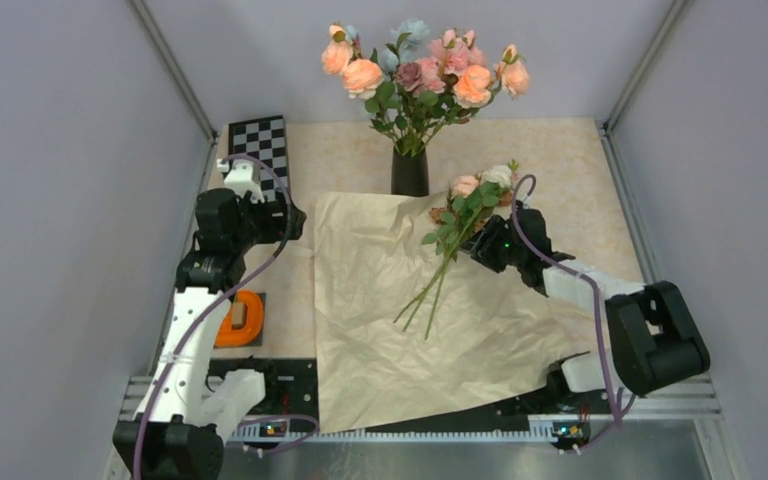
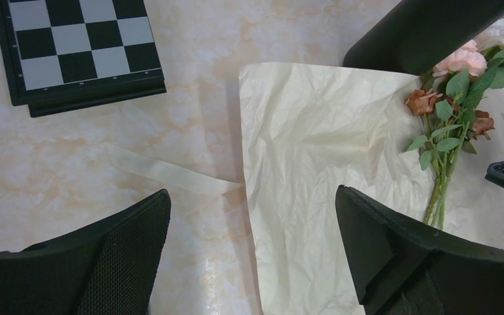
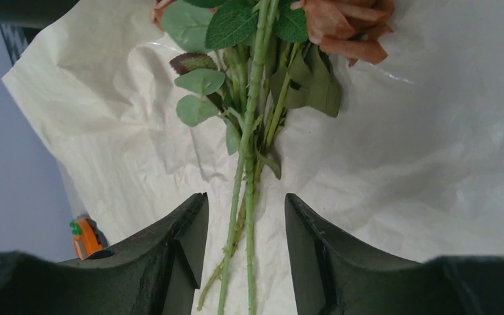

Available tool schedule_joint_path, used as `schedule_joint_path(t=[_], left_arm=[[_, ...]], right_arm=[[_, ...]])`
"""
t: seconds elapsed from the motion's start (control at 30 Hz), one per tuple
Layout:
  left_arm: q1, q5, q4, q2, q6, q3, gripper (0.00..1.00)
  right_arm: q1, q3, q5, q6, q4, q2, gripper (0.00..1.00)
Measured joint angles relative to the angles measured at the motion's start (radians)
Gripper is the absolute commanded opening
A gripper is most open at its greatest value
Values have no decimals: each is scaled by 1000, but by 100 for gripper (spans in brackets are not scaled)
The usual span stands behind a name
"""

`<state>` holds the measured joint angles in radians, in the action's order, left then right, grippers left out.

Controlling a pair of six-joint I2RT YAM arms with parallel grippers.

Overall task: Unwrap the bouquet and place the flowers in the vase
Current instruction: Pick up the fake flower from the wrapping paper.

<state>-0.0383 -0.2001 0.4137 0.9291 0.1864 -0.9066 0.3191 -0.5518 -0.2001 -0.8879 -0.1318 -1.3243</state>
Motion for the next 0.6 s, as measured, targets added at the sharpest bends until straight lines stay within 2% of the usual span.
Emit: schedule_joint_path(t=[0.23,0.43,0.6], left_arm=[[0,30,2,-24,-19,5,99],[0,37,6,-24,-26,9,99],[0,37,6,-24,-29,11,99]], right_arm=[[6,-77,15,-5,-104,-212,41],[6,-97,26,-2,-143,-257,36],[6,-123,29,5,-162,-298,27]])
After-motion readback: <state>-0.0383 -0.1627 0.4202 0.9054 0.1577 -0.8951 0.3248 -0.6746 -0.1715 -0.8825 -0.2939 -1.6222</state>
